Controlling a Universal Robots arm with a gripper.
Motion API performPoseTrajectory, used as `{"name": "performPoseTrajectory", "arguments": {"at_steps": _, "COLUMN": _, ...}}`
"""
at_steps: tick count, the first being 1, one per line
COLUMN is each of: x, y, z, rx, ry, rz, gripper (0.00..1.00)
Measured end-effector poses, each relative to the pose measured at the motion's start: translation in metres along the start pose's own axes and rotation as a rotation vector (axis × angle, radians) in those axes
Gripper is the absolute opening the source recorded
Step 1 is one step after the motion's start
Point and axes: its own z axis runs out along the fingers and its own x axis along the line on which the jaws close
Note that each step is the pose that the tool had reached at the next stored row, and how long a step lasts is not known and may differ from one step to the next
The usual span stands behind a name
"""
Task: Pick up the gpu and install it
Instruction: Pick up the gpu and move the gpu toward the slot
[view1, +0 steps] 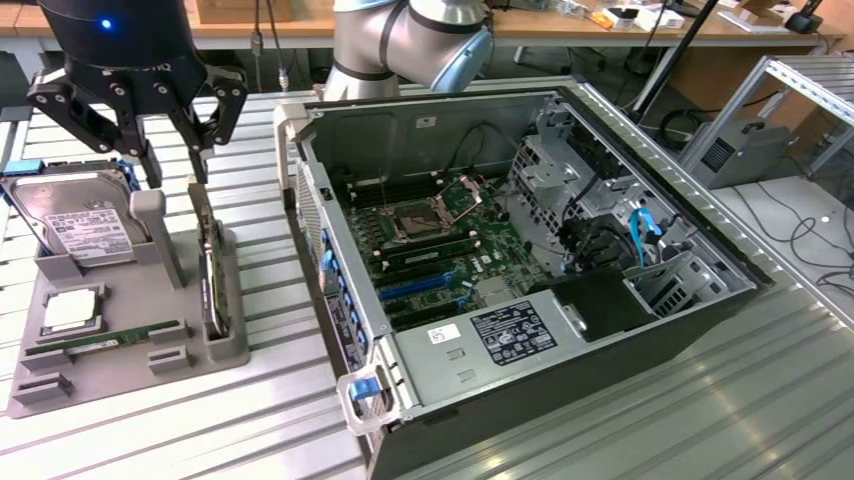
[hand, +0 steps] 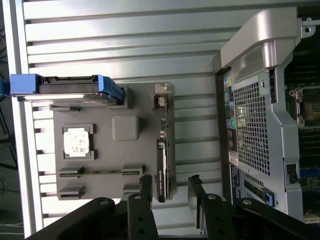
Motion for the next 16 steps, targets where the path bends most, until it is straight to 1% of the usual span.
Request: {"name": "performPoseTrajectory", "arguments": {"at_steps": 16, "x": 0.0067, "y": -0.0006, "z": 0.0012, "rx": 0.0, "ry": 0.0, "rz": 0.0, "gripper": 0.42}}
